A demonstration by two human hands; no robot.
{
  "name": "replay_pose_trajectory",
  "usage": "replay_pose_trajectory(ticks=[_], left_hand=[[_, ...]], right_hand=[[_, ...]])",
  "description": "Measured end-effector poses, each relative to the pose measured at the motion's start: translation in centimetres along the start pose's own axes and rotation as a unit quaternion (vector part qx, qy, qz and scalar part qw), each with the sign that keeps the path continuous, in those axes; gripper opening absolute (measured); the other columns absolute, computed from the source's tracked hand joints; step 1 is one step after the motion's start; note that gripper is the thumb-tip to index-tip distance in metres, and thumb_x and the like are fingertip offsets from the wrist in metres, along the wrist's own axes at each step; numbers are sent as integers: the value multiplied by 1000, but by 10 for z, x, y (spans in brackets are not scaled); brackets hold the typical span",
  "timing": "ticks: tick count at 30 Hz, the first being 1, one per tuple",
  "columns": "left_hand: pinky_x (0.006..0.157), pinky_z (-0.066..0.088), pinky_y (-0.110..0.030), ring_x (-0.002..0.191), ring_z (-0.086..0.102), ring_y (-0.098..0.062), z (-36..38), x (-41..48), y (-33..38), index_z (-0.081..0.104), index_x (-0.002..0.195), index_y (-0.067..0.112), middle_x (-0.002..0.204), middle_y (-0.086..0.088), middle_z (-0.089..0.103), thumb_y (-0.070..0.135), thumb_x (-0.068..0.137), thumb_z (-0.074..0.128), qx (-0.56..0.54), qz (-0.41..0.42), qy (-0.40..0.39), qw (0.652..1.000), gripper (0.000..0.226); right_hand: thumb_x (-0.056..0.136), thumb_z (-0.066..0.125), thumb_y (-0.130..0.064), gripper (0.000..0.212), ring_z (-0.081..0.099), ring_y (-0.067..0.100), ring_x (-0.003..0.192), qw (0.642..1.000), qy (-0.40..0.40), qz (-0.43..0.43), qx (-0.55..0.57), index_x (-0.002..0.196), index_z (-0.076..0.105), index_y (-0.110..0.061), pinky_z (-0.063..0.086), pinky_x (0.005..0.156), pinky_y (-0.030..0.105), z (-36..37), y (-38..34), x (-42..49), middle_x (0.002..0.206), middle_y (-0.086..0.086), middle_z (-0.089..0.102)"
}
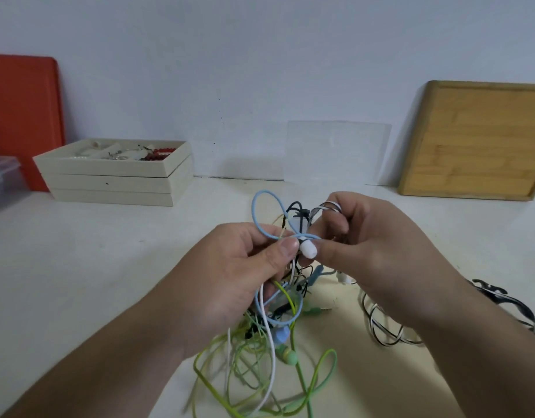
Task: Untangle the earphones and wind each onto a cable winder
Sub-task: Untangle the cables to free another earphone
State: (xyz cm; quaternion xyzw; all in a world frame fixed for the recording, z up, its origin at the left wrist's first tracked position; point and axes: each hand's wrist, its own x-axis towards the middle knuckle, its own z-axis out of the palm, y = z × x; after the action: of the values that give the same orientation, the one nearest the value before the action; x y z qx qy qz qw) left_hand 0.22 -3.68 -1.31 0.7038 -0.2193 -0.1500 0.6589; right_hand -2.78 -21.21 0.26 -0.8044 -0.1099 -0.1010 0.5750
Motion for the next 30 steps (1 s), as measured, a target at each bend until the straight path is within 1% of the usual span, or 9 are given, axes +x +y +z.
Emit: replay_pose_trajectory(ticks=[7,9,10,16,19,22,24,26,30], left_hand=[[43,39,-18,44,42,-10,-4,0,0,75,89,6,57,1,50,31,68,70,-75,-65,-13,995,33],[43,37,-21,42,40,-10,-4,-1,2,76,76,13,56,0,48,24,75,80,-93,-84,-46,991,12],[44,36,-21,41,39,-10,-5,-1,3,75,67,16,54,1,48,22,77,79,-97,-89,-66,989,12],[41,34,-19,39,33,-12,-8,-1,4,56,45,16,45,1,39,31,84,72,-69,-113,-90,987,44],[41,33,-19,39,31,-12,-12,-1,4,49,52,11,47,-1,35,32,79,63,-68,-115,-97,986,37],[40,33,-20,40,31,-14,-10,-2,4,54,55,11,48,-2,38,26,78,67,-87,-116,-94,985,30],[41,34,-22,42,32,-16,-8,-2,4,58,62,8,49,-3,40,18,77,77,-93,-115,-77,986,26],[41,35,-23,42,36,-15,-7,-1,4,60,68,6,52,-4,45,22,76,71,-93,-111,-57,988,21],[51,41,-26,63,51,-19,-8,1,0,74,94,2,82,-15,62,20,68,70,-99,-98,-23,990,32]], right_hand=[[68,90,-26,57,42,13,54,997,31,38,-66,64,34,-20,38,57,35,-3,-3,-4,60,-4,63],[66,89,-28,54,46,13,55,998,15,33,-45,63,36,-21,39,56,34,-3,-4,-3,64,-1,66],[65,85,-29,48,48,14,58,999,6,30,-28,63,38,-22,39,57,33,-3,-3,-2,66,1,67],[71,80,-25,43,61,12,60,999,-14,4,-35,65,37,-18,39,58,28,-2,-2,-2,66,8,66],[76,80,-16,43,65,15,62,999,-12,1,-49,64,39,-20,39,59,31,-2,-1,-2,66,5,69],[66,79,-28,39,45,14,57,998,-9,11,-53,64,41,-21,35,56,36,-1,-5,-3,64,0,68],[59,79,-32,42,45,17,62,998,-3,34,-61,66,40,-20,39,57,49,0,-7,-3,66,5,67],[57,76,-28,40,46,20,64,996,6,55,-70,69,39,-17,43,58,56,1,-6,-2,69,12,66],[58,66,-14,29,43,22,65,998,19,58,-34,66,39,-16,34,58,51,-3,-4,-3,69,12,69]])
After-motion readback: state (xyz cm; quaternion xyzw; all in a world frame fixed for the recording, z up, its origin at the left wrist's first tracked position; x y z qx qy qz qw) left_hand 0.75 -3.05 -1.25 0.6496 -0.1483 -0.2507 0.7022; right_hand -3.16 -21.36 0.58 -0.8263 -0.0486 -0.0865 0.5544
